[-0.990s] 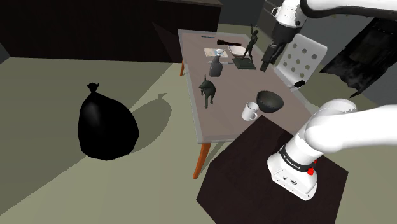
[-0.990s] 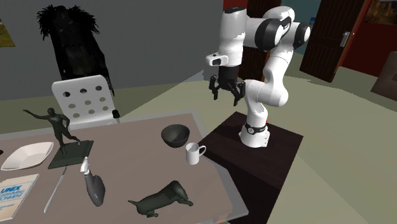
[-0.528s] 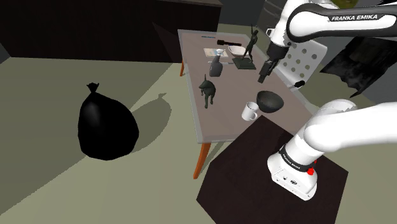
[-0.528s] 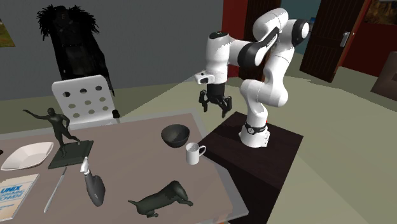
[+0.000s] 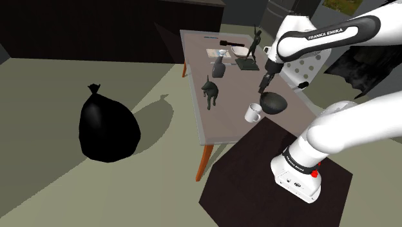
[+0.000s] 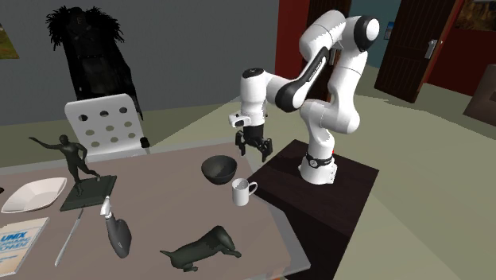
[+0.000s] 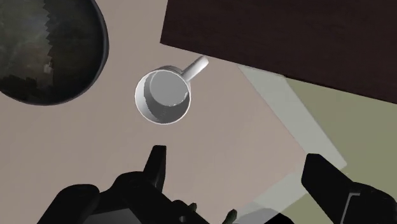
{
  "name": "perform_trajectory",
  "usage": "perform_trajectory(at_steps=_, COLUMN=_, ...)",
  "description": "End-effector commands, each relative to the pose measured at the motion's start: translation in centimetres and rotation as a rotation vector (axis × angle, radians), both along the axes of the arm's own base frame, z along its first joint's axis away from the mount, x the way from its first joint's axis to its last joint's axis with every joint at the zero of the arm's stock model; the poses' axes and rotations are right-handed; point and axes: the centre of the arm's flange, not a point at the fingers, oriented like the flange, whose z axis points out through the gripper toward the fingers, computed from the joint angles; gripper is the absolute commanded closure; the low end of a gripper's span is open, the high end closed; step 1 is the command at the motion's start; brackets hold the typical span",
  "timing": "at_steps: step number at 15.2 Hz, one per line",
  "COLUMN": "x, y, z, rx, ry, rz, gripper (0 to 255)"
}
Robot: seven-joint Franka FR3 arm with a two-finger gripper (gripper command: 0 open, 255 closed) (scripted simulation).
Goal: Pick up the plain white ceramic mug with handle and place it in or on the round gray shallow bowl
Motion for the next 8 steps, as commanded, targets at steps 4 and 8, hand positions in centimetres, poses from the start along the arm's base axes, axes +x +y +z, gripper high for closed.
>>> perform_trajectory(at_steps=4, x=0.6, y=-3.6, z=-5.8, rx=0.002, ry=0.010, rz=0.033, gripper=0)
perform_trajectory(at_steps=8, x=1.2, y=-6.3, z=-10.3, rx=0.005, ry=0.018, rz=0.058, gripper=0)
